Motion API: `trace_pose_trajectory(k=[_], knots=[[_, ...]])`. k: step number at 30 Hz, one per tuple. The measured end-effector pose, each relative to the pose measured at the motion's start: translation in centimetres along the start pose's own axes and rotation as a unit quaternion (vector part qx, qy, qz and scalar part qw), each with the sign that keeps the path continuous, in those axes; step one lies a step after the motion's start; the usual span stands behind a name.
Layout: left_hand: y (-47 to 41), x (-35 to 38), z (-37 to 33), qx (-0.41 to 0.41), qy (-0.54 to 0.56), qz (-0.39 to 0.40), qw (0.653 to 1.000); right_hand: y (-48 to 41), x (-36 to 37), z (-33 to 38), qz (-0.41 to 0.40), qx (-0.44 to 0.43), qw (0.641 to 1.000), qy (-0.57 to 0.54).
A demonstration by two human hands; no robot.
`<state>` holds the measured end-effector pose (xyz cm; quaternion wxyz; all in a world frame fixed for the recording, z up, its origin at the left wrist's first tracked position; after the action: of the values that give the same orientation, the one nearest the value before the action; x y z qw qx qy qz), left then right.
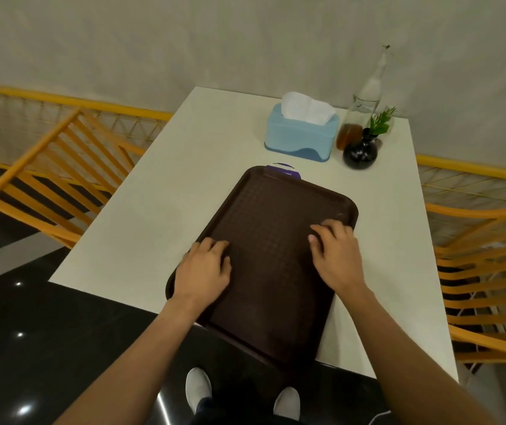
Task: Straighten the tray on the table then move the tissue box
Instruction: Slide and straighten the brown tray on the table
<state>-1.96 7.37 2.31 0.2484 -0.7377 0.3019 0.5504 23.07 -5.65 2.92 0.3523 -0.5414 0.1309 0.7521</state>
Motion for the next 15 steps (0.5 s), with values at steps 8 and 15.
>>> trace_pose_trajectory(k=[8, 15], knots=[[-3.1, -0.6, 6.3, 0.027, -0.017, -0.007, 0.999, 7.5, 0.2, -5.2, -0.002, 0.295, 0.955, -0.03], [-2.1, -0.1, 6.8, 0.068, -0.031, -0.053, 0.996, 8.1, 1.9, -2.6, 0.007, 0.307, 0.951, 0.018]])
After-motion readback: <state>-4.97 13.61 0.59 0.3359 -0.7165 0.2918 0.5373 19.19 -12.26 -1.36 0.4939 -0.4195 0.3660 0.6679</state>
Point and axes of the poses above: each hand's wrist, its own y-axis away from the middle knuckle, its own x-axis out of the palm, z = x × y, the point moved 10 cm from there along -y, towards the middle knuckle, and after that the axes turned 10 degrees about x, right-handed, at the moved point
